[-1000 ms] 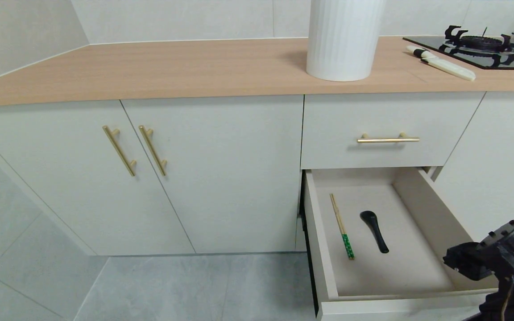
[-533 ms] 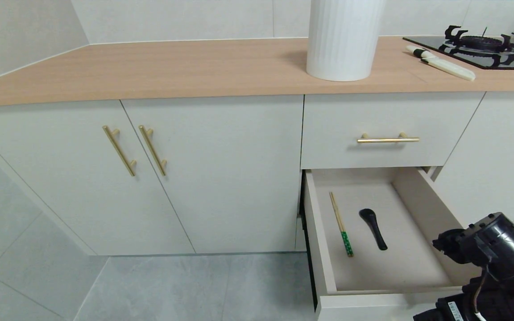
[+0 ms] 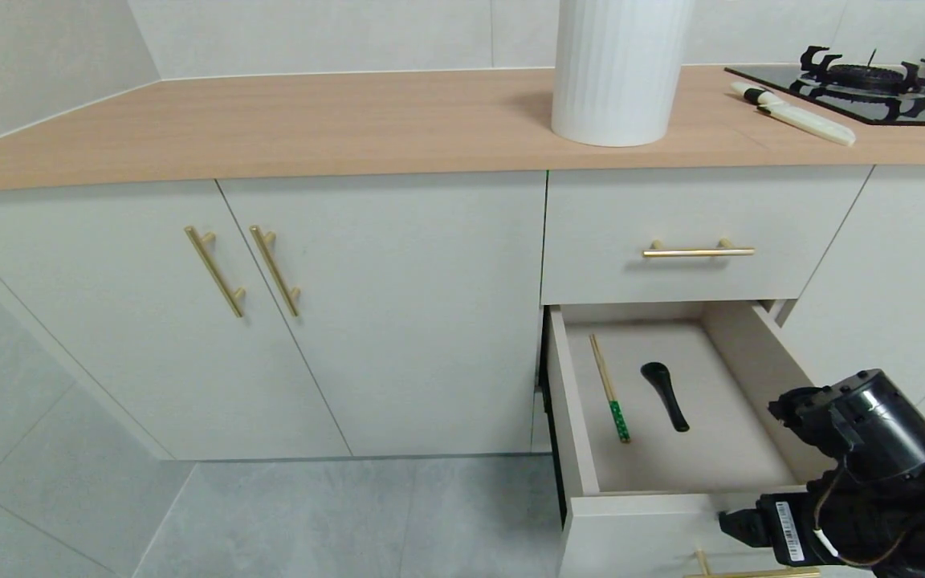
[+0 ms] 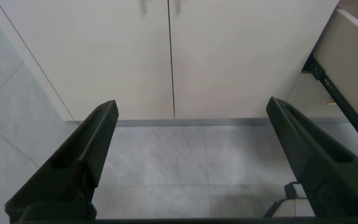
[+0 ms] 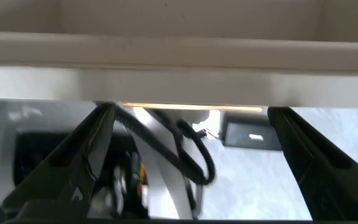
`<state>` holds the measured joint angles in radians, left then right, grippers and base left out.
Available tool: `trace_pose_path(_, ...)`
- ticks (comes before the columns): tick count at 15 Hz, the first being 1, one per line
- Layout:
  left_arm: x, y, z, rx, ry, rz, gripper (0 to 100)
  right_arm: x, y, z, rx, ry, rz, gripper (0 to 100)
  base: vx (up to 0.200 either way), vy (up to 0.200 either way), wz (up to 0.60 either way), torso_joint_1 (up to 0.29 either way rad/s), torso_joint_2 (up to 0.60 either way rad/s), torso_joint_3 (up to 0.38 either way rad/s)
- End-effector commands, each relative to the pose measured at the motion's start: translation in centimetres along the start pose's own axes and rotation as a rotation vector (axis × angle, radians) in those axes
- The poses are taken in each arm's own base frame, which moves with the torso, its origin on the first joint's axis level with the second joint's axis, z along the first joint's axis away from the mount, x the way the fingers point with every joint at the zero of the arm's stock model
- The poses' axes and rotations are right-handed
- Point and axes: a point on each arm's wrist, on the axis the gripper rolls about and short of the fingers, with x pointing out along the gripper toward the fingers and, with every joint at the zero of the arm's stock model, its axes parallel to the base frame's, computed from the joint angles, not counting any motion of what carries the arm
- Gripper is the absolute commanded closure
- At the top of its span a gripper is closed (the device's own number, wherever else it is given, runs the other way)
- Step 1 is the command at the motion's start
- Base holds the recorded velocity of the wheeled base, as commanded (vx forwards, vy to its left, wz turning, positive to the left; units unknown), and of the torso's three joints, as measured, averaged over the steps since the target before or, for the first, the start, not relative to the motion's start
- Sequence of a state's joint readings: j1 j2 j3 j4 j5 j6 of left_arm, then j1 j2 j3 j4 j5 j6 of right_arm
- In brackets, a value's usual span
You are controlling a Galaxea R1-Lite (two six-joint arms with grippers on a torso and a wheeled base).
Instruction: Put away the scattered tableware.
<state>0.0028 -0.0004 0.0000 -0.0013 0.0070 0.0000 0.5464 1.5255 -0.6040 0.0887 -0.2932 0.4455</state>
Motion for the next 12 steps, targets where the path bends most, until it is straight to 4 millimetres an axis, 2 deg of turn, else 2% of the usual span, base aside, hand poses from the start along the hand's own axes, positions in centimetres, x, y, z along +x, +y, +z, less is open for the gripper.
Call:
trace_pose_path(1, 0.0, 0.0, 0.0, 0.000, 0.000, 0.001, 0, 0.9, -0.4, 0.5, 0.032, -0.004, -0.021, 0, 0.000, 0.000, 0.00, 0.000, 0.00, 0.000)
trace_pose_path(6, 0.0, 0.0, 0.0, 0.000, 0.000, 0.001, 0, 1.5, -0.8, 1.8, 0.082, -0.074, -0.021, 0, 0.000, 0.000, 0.00, 0.000, 0.00, 0.000)
trace_pose_path(11, 0.0, 0.0, 0.0, 0.000, 0.000, 0.001, 0, 3.6, -0.1, 3.9, 0.069, -0.141, -0.014, 0, 0.000, 0.000, 0.00, 0.000, 0.00, 0.000)
trace_pose_path(12, 0.0, 0.0, 0.0, 0.000, 0.000, 0.001, 0, 4.2, -0.3, 5.3, 0.064, -0.183, -0.019, 0, 0.000, 0.000, 0.00, 0.000, 0.00, 0.000)
